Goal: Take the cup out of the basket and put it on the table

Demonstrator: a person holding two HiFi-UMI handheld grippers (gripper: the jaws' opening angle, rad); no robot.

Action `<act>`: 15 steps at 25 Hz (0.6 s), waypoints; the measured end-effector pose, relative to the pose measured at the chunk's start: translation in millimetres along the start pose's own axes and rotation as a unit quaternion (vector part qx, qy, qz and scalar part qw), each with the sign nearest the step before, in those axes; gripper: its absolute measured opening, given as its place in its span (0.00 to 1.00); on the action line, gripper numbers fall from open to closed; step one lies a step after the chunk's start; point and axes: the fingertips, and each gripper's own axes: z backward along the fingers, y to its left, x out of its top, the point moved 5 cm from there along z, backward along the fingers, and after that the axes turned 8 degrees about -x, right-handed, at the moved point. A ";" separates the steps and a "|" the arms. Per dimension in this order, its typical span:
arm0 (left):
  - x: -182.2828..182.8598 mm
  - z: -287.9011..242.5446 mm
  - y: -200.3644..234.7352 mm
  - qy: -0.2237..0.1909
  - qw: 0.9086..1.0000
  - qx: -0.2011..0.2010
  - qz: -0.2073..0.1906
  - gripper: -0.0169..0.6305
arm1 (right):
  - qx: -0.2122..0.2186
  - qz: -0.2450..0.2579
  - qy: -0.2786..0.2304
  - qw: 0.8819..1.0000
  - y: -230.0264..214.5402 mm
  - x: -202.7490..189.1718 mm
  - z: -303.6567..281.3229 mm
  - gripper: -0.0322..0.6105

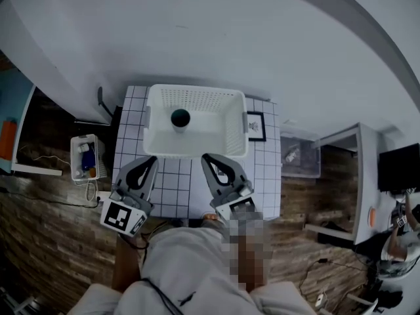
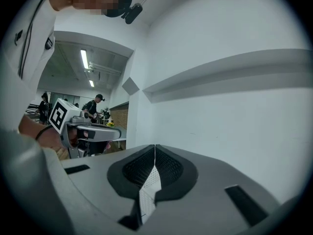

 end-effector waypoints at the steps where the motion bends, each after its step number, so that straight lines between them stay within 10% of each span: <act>1: -0.6 -2.3 2.1 0.001 1.000 0.003 -0.001 0.04 | 0.003 -0.001 0.000 1.000 -2.6 -0.7 -3.4 0.07; 15: -15.7 -37.6 30.8 0.029 0.999 0.035 0.013 0.04 | 0.045 0.019 0.023 0.999 -45.9 -16.7 -56.8 0.07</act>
